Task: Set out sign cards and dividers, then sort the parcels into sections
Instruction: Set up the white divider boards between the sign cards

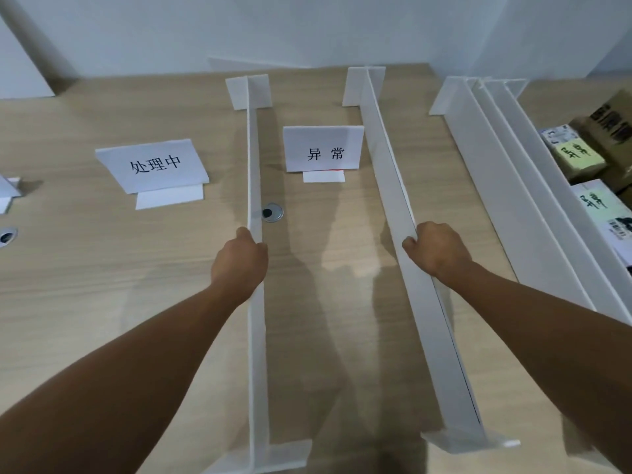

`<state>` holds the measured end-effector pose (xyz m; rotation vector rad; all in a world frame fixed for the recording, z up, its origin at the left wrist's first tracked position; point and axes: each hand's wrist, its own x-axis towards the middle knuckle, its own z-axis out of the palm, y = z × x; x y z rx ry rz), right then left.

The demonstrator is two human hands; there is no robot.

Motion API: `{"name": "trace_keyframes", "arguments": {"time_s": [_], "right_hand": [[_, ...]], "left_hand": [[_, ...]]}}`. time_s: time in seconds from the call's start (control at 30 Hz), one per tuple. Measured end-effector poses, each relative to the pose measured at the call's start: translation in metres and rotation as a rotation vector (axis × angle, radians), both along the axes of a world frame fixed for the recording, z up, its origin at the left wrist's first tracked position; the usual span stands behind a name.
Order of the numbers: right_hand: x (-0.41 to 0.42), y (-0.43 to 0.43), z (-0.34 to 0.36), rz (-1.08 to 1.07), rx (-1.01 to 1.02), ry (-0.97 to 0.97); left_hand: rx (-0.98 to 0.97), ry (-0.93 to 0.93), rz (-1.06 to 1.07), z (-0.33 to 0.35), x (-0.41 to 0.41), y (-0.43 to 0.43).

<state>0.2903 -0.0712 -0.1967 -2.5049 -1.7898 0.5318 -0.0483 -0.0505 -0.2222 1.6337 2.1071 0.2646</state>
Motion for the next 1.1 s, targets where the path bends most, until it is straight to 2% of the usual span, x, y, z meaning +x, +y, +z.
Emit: {"name": "trace_keyframes", "arguments": {"time_s": [0.47,0.6,0.7,0.83,0.93,1.1], "right_hand": [[0.004,-0.011,0.005,-0.026,0.016,0.004],[0.015,-0.02,0.046,-0.052,0.106,-0.016],[0.05,-0.041,0.097,-0.064,0.207,-0.053],[0.129,-0.095,0.163,-0.12,0.328,-0.18],[0.194,-0.142,0.191,-0.178,0.306,-0.291],[0.284,-0.182,0.185,-0.154,0.232,-0.351]], "left_hand": [[-0.058,-0.037,0.044,0.012,-0.012,-0.003],[0.1,0.098,-0.048,0.054,0.01,0.001],[0.255,0.081,-0.22,0.106,0.065,0.012],[0.324,-0.168,-0.393,0.163,0.175,0.006],[0.371,-0.185,-0.502,0.174,0.251,-0.021],[0.266,-0.142,-0.547,0.156,0.347,-0.055]]}}
